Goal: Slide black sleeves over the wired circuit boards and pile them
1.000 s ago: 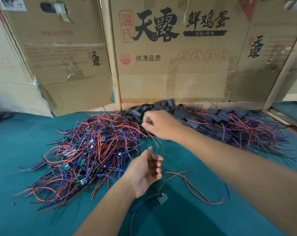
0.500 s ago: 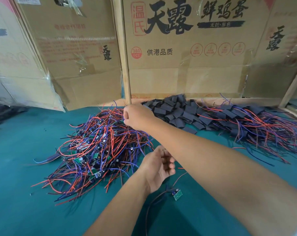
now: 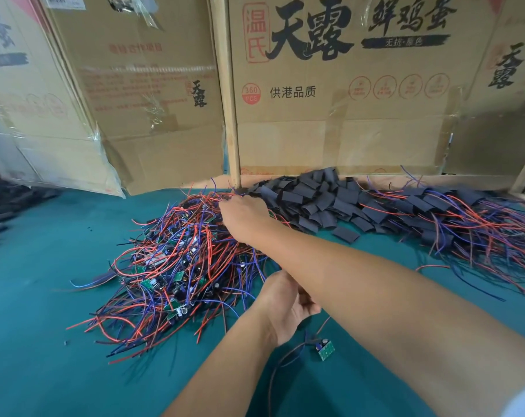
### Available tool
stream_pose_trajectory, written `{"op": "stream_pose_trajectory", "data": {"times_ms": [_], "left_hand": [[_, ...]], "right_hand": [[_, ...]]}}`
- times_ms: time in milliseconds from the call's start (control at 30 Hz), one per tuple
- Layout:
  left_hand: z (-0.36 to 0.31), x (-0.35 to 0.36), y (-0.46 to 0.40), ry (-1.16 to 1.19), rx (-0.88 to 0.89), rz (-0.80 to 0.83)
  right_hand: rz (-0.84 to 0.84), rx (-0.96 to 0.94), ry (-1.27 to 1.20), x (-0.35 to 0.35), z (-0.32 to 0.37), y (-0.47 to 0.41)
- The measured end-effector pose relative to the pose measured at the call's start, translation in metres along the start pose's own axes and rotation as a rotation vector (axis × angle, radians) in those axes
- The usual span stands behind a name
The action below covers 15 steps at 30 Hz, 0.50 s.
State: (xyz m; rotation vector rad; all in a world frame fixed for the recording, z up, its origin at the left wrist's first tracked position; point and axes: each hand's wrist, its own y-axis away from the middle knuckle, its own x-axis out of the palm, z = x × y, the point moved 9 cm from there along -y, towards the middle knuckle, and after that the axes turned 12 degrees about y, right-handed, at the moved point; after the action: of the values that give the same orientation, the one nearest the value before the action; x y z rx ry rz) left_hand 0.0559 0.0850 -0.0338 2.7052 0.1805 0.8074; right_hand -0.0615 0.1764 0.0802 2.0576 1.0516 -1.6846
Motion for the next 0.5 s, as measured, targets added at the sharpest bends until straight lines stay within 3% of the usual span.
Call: {"op": "stream_pose_trajectory", "data": {"times_ms": [267, 500], "left_hand": [[-0.001, -0.002, -0.002, 0.039, -0.007, -0.02], [-0.003, -0.001, -0.003, 0.034, 0.022, -0.017]], "right_hand": [[-0.154, 0.108, -0.168, -0.024, -0.036, 0.034], [-0.499, 0.209, -0.478, -0.06, -0.104, 0.143]]}}
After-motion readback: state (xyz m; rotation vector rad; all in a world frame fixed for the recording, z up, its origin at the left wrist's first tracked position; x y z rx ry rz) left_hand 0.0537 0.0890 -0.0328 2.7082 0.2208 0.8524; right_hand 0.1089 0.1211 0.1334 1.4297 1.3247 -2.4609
